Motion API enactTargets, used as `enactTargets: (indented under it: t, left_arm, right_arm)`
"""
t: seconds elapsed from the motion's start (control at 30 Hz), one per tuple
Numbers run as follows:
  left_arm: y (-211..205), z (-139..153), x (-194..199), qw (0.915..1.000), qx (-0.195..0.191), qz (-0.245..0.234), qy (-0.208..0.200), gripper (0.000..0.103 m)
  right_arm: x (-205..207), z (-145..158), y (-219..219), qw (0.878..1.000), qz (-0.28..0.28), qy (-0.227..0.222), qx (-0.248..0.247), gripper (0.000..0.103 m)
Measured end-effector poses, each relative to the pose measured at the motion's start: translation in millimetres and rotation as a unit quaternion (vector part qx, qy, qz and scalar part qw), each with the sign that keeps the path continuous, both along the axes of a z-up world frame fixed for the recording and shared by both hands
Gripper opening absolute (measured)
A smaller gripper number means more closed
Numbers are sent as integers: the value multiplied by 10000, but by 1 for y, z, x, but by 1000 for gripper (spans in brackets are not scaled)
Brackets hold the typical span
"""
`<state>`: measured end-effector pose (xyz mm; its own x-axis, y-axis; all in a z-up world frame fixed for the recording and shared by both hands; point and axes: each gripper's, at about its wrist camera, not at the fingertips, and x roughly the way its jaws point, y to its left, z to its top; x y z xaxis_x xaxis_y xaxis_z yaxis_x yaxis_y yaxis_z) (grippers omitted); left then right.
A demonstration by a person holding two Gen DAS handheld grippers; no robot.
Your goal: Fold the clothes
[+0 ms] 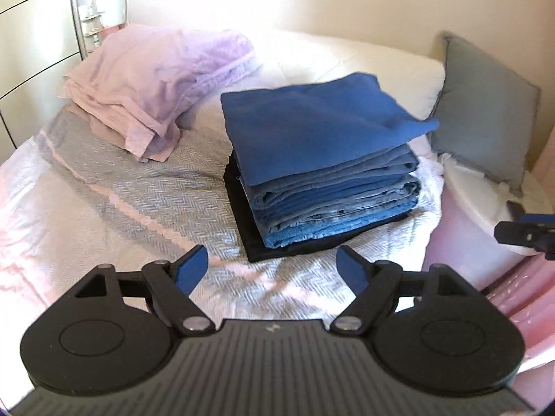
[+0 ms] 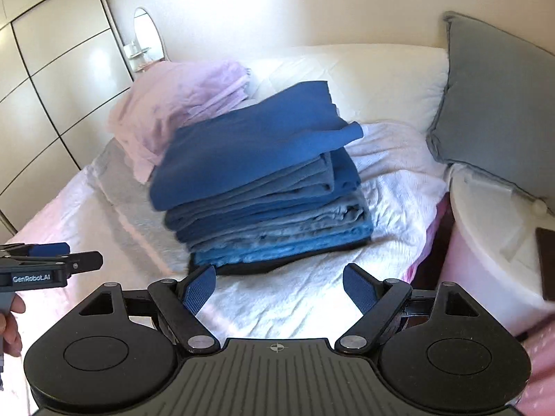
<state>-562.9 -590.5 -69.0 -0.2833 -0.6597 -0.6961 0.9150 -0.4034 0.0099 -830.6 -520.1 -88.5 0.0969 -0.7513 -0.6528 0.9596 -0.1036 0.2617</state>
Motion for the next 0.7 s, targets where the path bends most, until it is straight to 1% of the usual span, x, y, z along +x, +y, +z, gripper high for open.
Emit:
enactTargets:
  t: [0.13,0.2,0.3,0.37,0.43,0.6,0.7]
  left_arm:
    - [32,13,4,9998,139,18,121,80]
    - [43,18,4,9996,187,-8,205,80]
    - [56,28,0,9994,153,-120,297,80]
    - [59,31,-3,9994,107,-123,321,80]
    - [61,34,-7,9996,24,-9,264,80]
    - [63,41,-20,9995,-152,212,155,80]
    - [65,43,-26,9991,-124,337,216,81]
  right_arm:
    - [10,21,35,9998,-203,-58,10,84]
    - [13,32,50,9995,-302,-84,-69,84]
    - [16,46,62,9993,-348,-10,-143,84]
    - [17,50,66,9993,-334,36,-161,84]
    - [17,52,68,9994,-289,62,-158,84]
    - [18,57,62,9996,39,248,-126,84]
    - [15,61,58,9991,211,348,-76,84]
